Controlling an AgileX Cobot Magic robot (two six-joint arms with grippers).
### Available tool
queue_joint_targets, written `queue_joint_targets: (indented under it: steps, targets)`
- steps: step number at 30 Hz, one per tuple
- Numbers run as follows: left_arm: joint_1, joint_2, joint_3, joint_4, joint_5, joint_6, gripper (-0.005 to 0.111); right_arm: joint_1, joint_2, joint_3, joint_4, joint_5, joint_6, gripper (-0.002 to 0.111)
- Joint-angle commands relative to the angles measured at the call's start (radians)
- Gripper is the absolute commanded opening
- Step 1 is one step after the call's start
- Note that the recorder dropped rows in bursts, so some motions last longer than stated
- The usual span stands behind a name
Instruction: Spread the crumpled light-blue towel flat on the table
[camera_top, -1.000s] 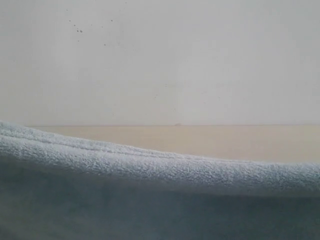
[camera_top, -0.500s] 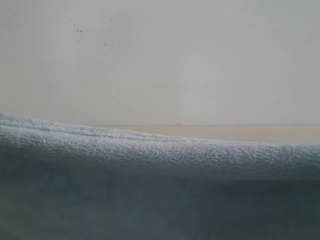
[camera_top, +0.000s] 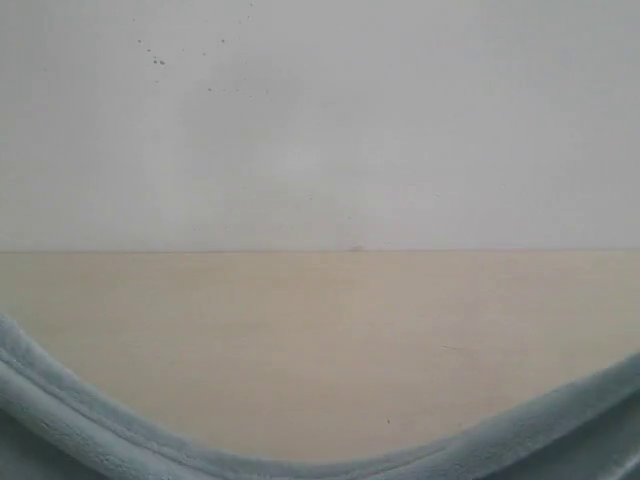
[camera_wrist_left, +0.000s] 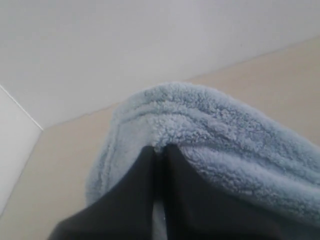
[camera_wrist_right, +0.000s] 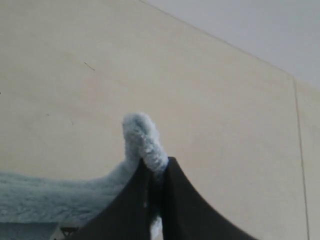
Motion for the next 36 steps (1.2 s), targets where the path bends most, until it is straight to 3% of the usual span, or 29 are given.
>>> queue_joint_targets:
  steps: [1, 3, 6, 8, 10, 14, 17, 18, 20, 22, 26, 31, 36]
  targets:
    - [-0.001, 0.235, -0.085, 0.137, -0.013, -0.070, 0.004, -0.041, 0.317, -0.078, -0.009, -0.199, 0.013, 0.000]
    - [0.015, 0.346, -0.153, 0.204, -0.040, -0.124, 0.004, -0.075, 0.480, -0.161, -0.004, -0.213, 0.029, 0.000]
    - [0.111, 0.531, -0.301, 0.289, -0.057, -0.198, 0.004, -0.114, 0.693, -0.365, 0.045, -0.102, -0.023, 0.000]
    - [0.191, 0.653, -0.433, 0.201, -0.057, -0.146, 0.004, -0.124, 0.811, -0.539, 0.097, 0.030, -0.078, 0.000]
    - [0.241, 0.736, -0.555, 0.009, -0.045, -0.024, 0.012, -0.124, 0.876, -0.707, 0.144, 0.131, -0.121, 0.002]
    - [0.266, 0.784, -0.641, 0.001, -0.020, 0.000, 0.034, -0.119, 0.901, -0.899, 0.355, 0.120, -0.182, 0.032]
    - [0.266, 0.784, -0.634, 0.001, 0.011, -0.034, 0.036, -0.119, 0.901, -0.949, 0.489, 0.111, -0.209, 0.056]
    - [0.265, 0.784, -0.622, 0.001, 0.024, -0.034, 0.036, -0.119, 0.901, -0.951, 0.493, 0.111, -0.209, 0.058]
    - [0.265, 0.784, -0.595, 0.001, 0.037, -0.034, 0.036, -0.119, 0.901, -0.951, 0.481, 0.128, -0.209, 0.054]
    - [0.265, 0.784, -0.558, 0.001, 0.055, -0.042, 0.036, -0.121, 0.899, -0.951, 0.471, 0.150, -0.211, 0.043]
    - [0.265, 0.746, -0.445, 0.001, 0.153, -0.109, 0.035, -0.130, 0.897, -0.946, 0.465, 0.254, -0.261, 0.000]
    - [0.265, 0.656, -0.302, 0.001, 0.406, -0.140, 0.029, -0.151, 0.897, -0.880, 0.462, 0.320, -0.275, 0.000]
    - [0.265, 0.602, -0.259, 0.001, 0.426, -0.169, 0.018, -0.179, 0.897, -0.694, 0.459, 0.342, -0.315, 0.000]
